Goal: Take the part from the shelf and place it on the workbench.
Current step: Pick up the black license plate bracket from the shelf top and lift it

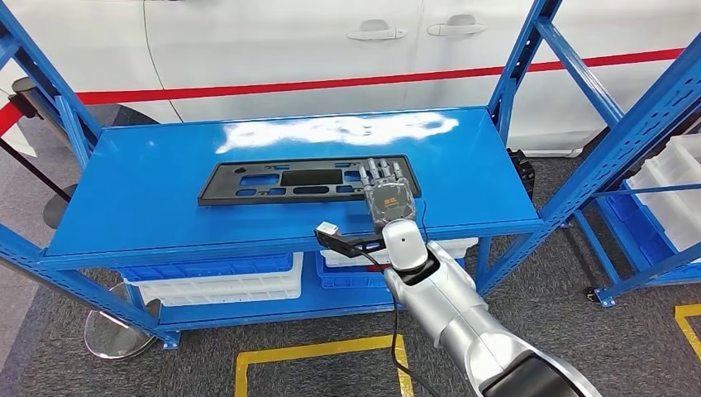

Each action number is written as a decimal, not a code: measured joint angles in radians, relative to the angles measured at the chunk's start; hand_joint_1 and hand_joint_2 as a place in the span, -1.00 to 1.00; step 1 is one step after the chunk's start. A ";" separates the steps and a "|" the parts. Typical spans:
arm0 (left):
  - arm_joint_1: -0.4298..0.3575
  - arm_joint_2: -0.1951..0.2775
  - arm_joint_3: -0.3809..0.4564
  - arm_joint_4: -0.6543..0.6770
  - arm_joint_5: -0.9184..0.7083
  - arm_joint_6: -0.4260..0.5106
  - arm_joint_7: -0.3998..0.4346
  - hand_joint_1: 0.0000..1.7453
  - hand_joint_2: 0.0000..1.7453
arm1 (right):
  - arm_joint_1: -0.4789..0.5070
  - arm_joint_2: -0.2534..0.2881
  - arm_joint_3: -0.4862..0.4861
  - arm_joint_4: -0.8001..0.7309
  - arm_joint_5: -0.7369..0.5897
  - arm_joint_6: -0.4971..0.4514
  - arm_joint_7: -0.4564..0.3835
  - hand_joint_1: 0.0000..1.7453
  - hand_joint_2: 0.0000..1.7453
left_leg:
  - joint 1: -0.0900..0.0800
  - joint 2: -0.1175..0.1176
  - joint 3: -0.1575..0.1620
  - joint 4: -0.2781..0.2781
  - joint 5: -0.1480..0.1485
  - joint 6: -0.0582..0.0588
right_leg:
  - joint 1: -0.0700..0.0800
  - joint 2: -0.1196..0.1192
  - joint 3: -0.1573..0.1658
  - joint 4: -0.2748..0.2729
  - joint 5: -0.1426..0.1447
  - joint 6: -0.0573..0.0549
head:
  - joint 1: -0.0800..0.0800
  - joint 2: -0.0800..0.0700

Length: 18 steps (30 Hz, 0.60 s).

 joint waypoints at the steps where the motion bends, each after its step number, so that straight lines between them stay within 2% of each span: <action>1: 0.000 0.001 0.002 0.000 0.002 0.000 -0.001 -1.00 -1.00 | 0.002 0.000 0.000 0.000 0.000 0.000 0.000 -1.00 1.00 | -0.002 0.000 -0.001 0.001 -0.002 0.003 | -0.002 0.000 0.000 -0.003 0.000 0.003 | 0.000 0.000; 3: 0.000 0.002 0.006 0.000 0.005 0.000 -0.004 -1.00 -1.00 | 0.005 -0.001 0.000 -0.001 0.000 0.000 -0.001 -1.00 1.00 | 0.001 0.000 0.003 -0.008 -0.003 0.010 | -0.004 0.001 0.003 -0.008 0.000 0.010 | 0.000 0.000; 5: 0.000 0.002 0.009 0.000 0.007 0.000 -0.006 -1.00 -1.00 | 0.006 -0.001 -0.001 -0.003 0.000 0.000 -0.001 -1.00 1.00 | 0.006 0.002 0.016 -0.029 0.002 0.019 | -0.002 0.001 -0.009 0.021 -0.015 0.011 | 0.003 0.000; 6: -0.001 0.002 0.010 0.000 0.008 0.000 -0.006 -1.00 -1.00 | 0.007 -0.003 -0.001 -0.003 0.000 0.000 -0.001 -1.00 1.00 | 0.008 0.003 0.023 -0.038 0.004 0.024 | -0.001 0.002 -0.036 0.070 -0.036 0.010 | 0.005 0.000; 8: -0.001 0.002 0.010 0.000 0.008 0.000 -0.007 -1.00 -1.00 | 0.013 -0.007 -0.001 -0.003 0.000 -0.001 -0.001 -1.00 1.00 | 0.006 0.004 0.028 -0.041 0.001 0.028 | 0.000 0.003 -0.129 0.211 -0.084 0.008 | 0.008 0.000; 9: -0.001 0.003 0.010 0.000 0.008 0.000 -0.007 -1.00 -1.00 | 0.019 -0.010 -0.001 -0.003 0.000 -0.001 -0.001 -1.00 1.00 | 0.005 0.003 0.030 -0.041 -0.002 0.028 | 0.000 0.003 -0.176 0.271 -0.093 0.008 | 0.008 0.000; 10: 0.000 0.003 0.011 0.000 0.008 0.001 -0.007 -1.00 -1.00 | 0.024 -0.012 -0.002 -0.003 0.000 -0.001 -0.001 -1.00 1.00 | 0.005 0.001 0.034 -0.040 -0.007 0.026 | -0.001 0.003 -0.208 0.298 -0.080 0.008 | 0.008 0.000; 11: 0.001 0.003 0.011 0.000 0.008 0.000 -0.007 -1.00 -1.00 | 0.028 -0.014 -0.002 -0.003 0.000 -0.001 -0.001 -1.00 1.00 | 0.005 0.000 0.040 -0.038 -0.012 0.024 | -0.002 0.002 -0.223 0.288 -0.046 0.007 | 0.008 0.000; 13: 0.002 0.003 0.012 0.000 0.008 0.000 -0.006 -1.00 -1.00 | 0.032 -0.016 -0.002 -0.002 0.000 -0.001 -0.001 -1.00 1.00 | 0.006 -0.002 0.053 -0.031 -0.029 0.015 | -0.004 0.002 -0.203 0.178 0.057 0.004 | 0.010 0.000; 14: 0.002 0.003 0.012 0.000 0.008 -0.001 -0.006 -1.00 -1.00 | 0.032 -0.018 -0.002 -0.002 0.000 -0.001 -0.001 -1.00 1.00 | 0.004 -0.002 0.057 -0.027 -0.037 0.009 | -0.003 0.002 -0.187 0.123 0.093 0.002 | 0.010 0.000; 15: 0.001 0.003 0.012 0.000 0.008 -0.002 -0.004 -1.00 -1.00 | 0.033 -0.019 -0.002 -0.002 0.000 -0.001 -0.001 -1.00 1.00 | 0.003 -0.003 0.059 -0.023 -0.044 0.002 | -0.001 0.002 -0.175 0.083 0.111 -0.002 | 0.010 0.000; 18: 0.000 0.004 0.013 0.000 0.007 -0.005 0.001 -1.00 -1.00 | 0.036 -0.022 -0.003 -0.002 0.000 -0.004 0.002 -1.00 1.00 | 0.001 -0.002 0.061 -0.024 -0.051 -0.019 | 0.003 0.005 -0.169 0.058 0.103 -0.021 | 0.006 0.000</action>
